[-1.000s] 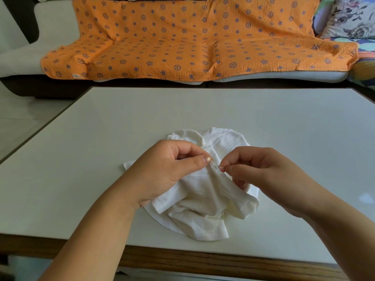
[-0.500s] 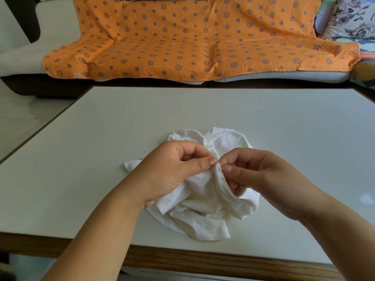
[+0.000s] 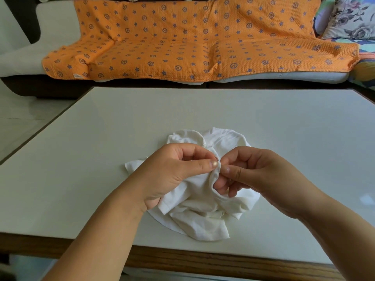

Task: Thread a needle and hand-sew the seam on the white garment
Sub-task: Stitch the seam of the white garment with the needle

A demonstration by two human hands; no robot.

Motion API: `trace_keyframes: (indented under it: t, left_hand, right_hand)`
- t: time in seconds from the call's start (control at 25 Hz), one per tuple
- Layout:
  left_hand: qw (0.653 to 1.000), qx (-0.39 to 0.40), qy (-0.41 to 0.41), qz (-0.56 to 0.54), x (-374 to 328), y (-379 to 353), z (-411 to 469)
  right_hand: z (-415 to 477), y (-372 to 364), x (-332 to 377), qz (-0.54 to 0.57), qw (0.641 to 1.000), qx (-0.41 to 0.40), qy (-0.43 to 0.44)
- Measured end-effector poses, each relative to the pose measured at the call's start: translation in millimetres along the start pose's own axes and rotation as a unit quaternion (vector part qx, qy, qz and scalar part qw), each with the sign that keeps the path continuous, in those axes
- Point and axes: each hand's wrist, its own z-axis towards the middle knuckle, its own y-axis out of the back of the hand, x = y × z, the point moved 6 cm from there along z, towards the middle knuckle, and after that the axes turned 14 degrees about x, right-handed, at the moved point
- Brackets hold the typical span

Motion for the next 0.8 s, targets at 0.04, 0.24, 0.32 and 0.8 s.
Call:
trace_keyframes:
  t: [0.04,0.24,0.32,0.8]
  left_hand:
    - [1.000,-0.003,0.001,0.003,1,0,1]
    - [0.998,-0.008,0.035,0.050,9,-2,5]
    - [0.997,-0.014,0.045,0.053,11,0,6]
    - [0.990,-0.040,0.060,0.117,16,2,8]
  right_hand:
    - [0,-1,0,-0.005,1.000,0.001,-0.005]
    - [-1,-2,-3,-0.067,0.997,-0.011,-0.033]
    - [-3,-4,1,-0.088,0.996,-0.015,-0.024]
    - [-3,12,2,-0.229,0.957,-0.175,-0.036]
